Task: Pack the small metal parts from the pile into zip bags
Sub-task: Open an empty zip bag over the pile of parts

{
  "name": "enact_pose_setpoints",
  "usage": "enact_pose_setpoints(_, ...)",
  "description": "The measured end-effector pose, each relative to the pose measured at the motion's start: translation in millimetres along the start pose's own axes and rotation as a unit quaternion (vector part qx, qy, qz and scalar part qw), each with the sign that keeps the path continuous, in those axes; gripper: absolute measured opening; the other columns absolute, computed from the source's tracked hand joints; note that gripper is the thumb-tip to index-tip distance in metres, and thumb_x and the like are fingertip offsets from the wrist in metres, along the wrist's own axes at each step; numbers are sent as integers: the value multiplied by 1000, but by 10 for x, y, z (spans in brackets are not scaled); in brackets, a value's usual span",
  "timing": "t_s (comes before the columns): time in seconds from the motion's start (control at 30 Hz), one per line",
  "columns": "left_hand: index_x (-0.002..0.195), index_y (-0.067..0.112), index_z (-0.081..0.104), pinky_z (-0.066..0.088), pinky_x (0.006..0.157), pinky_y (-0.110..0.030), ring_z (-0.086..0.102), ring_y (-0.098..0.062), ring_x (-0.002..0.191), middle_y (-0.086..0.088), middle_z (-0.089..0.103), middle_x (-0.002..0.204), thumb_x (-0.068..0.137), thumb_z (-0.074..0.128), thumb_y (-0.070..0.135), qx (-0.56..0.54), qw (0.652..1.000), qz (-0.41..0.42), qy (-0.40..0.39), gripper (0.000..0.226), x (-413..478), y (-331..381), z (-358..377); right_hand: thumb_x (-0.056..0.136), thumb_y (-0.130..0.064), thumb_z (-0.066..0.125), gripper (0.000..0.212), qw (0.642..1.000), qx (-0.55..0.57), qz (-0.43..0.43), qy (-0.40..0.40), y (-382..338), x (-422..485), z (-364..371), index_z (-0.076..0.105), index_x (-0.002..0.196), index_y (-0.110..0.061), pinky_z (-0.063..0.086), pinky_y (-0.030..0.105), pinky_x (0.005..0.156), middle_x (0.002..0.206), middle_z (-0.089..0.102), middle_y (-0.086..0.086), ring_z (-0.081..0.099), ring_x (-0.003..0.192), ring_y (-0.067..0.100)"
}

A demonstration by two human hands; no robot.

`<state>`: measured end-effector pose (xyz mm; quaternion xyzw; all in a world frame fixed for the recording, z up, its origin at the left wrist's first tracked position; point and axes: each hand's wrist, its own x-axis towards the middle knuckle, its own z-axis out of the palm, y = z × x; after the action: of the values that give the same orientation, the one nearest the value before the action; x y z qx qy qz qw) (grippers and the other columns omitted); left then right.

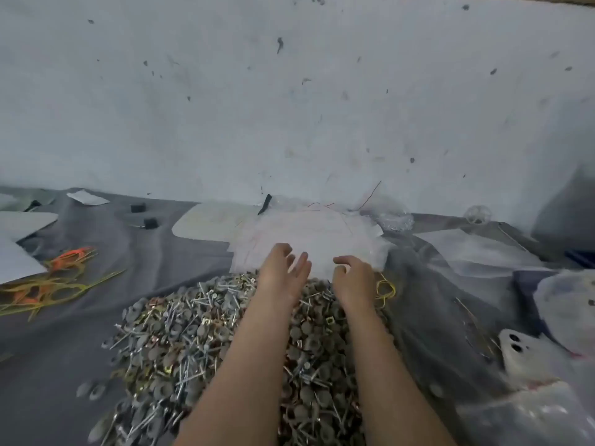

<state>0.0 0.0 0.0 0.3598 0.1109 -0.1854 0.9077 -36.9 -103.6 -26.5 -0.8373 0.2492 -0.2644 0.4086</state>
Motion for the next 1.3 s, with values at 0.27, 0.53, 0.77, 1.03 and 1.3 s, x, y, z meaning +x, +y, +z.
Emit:
enact_pose_setpoints(0.27, 137, 1, 39, 45, 87, -34, 46, -29, 120, -17, 34, 134, 98, 45, 13, 33, 998, -30, 46, 42, 645, -157, 146, 91, -24, 43, 41, 947, -235, 110, -190, 157, 685, 474, 54, 130, -15, 33, 45, 108, 137, 49, 14, 40, 127, 36)
enact_pose_setpoints(0.53, 138, 7, 42, 39, 91, -35, 43, -26, 120, -10, 38, 136, 93, 51, 22, 115, 991, -14, 68, 48, 433, -94, 161, 91, -3, 51, 18, 986, 149, 32, 73, -100, 517, 219, 63, 104, -8, 45, 17, 71, 109, 66, 10, 63, 88, 15)
enact_pose_setpoints(0.77, 141, 2, 34, 52, 80, -41, 63, -28, 104, -17, 57, 128, 86, 62, 48, -15, 991, -81, -105, 76, -544, 6, -64, 90, 6, 53, 33, 900, 433, 38, -18, -352, -418, -552, 54, 112, -17, 57, 28, 77, 90, 56, 3, 66, 66, 6)
enact_pose_setpoints(1.03, 98, 8, 63, 54, 60, -28, 70, -13, 71, -3, 73, 88, 90, 60, 21, 233, 962, 34, -136, 15, -1647, -1, -737, 88, 0, 58, 51, 971, 164, -65, -161, -68, -1765, -1179, 47, 115, -42, 43, 2, 60, 98, 66, -13, 61, 77, -10)
enact_pose_setpoints(1.3, 90, 19, 62, 43, 63, -26, 50, -14, 66, 11, 60, 71, 95, 54, 13, 583, 757, 167, -243, 12, -2175, 49, -1217, 73, -60, 66, 57, 960, 213, -18, -179, -39, -2117, -1327, 49, 126, -51, 43, 36, 99, 116, 60, -21, 58, 112, 5)
